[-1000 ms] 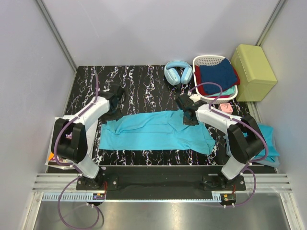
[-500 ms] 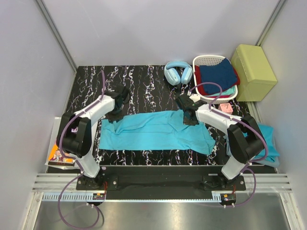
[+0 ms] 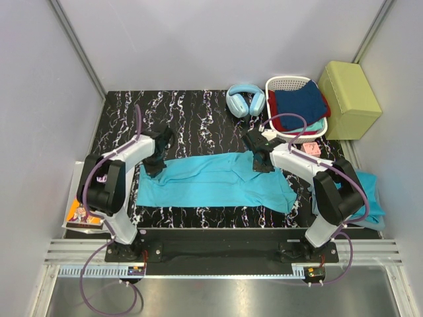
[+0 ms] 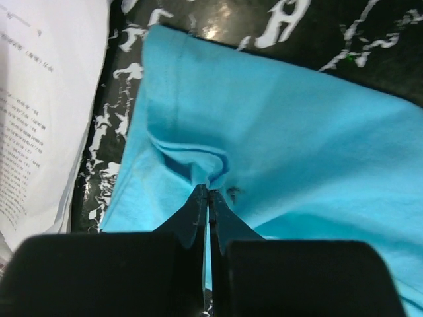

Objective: Fold and stack the t-shirts
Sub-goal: Fold the other side of the tshirt into a rectangle

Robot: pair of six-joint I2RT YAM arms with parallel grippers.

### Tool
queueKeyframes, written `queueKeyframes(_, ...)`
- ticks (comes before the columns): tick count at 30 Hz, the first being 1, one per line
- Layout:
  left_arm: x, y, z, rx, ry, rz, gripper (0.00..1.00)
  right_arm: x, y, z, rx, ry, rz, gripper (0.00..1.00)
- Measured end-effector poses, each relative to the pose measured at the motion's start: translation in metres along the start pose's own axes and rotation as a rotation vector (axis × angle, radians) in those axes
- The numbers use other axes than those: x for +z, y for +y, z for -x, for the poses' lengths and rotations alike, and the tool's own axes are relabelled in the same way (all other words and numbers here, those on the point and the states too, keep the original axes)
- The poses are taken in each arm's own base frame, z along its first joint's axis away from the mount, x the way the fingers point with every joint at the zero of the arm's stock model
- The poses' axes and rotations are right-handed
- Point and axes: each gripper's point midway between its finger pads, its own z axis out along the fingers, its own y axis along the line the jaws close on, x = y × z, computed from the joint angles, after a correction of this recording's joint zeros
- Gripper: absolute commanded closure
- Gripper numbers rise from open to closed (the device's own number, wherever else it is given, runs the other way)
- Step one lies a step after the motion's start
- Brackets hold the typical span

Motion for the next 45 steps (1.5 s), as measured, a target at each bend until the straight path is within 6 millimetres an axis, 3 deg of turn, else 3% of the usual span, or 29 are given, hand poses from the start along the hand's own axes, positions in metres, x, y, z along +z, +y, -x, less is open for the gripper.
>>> queueKeyframes(9, -0.023, 0.038, 0.0, -0.086, -0.019, 0.028, 1.0, 0.0, 0.0, 0.0, 0.0, 0.0, 0.0, 1.0)
queueKeyframes(13, -0.023, 0.051, -0.01, -0.093, 0.007, 0.056, 0.98, 0.0, 0.0, 0.0, 0.0, -0.001, 0.001, 1.0)
queueKeyframes(16, -0.018, 0.057, -0.02, -0.081, 0.039, 0.081, 0.82, 0.0, 0.0, 0.001, 0.0, -0.002, 0.002, 1.0)
queueKeyframes(18, -0.015, 0.059, -0.027, -0.066, 0.065, 0.096, 0.77, 0.0, 0.001, 0.001, 0.001, -0.003, 0.002, 1.0)
queueKeyframes(21, -0.01, 0.063, -0.038, -0.044, 0.106, 0.12, 0.49, 0.0, 0.0, 0.001, -0.002, -0.002, 0.002, 1.0)
queueKeyframes(22, -0.009, 0.065, -0.04, -0.041, 0.113, 0.125, 0.28, 0.0, 0.0, 0.001, -0.003, -0.002, 0.002, 1.0)
queueKeyframes(25, -0.014, 0.068, -0.039, -0.044, 0.098, 0.123, 0.06, -0.001, 0.0, 0.001, -0.005, -0.005, 0.004, 1.0)
queueKeyframes(28, -0.032, 0.07, -0.024, -0.065, 0.022, 0.086, 0.01, -0.002, 0.001, 0.003, -0.002, -0.01, 0.009, 1.0)
queueKeyframes(31, -0.057, 0.067, 0.008, -0.109, -0.102, 0.022, 0.03, -0.002, 0.001, 0.003, -0.002, -0.01, 0.01, 1.0)
queueKeyframes(35, -0.066, 0.053, 0.034, -0.132, -0.18, -0.04, 0.22, -0.002, 0.001, 0.002, -0.002, -0.009, 0.011, 1.0)
queueKeyframes(38, -0.049, 0.039, 0.036, -0.113, -0.15, -0.036, 0.51, -0.002, 0.001, 0.002, -0.002, -0.009, 0.012, 1.0)
queueKeyframes(39, -0.038, 0.032, 0.033, -0.093, -0.123, -0.03, 0.67, -0.002, 0.001, 0.002, -0.002, -0.008, 0.012, 1.0)
queueKeyframes(41, -0.017, 0.021, 0.026, -0.057, -0.066, -0.017, 0.83, -0.002, 0.001, 0.002, -0.003, -0.008, 0.012, 1.0)
queueKeyframes(44, 0.003, 0.012, 0.018, -0.034, -0.009, -0.002, 0.82, -0.002, 0.001, 0.003, -0.003, -0.009, 0.012, 0.95)
queueKeyframes(45, 0.007, 0.01, 0.015, -0.026, 0.005, 0.001, 0.78, -0.002, 0.001, 0.003, -0.003, -0.01, 0.012, 0.93)
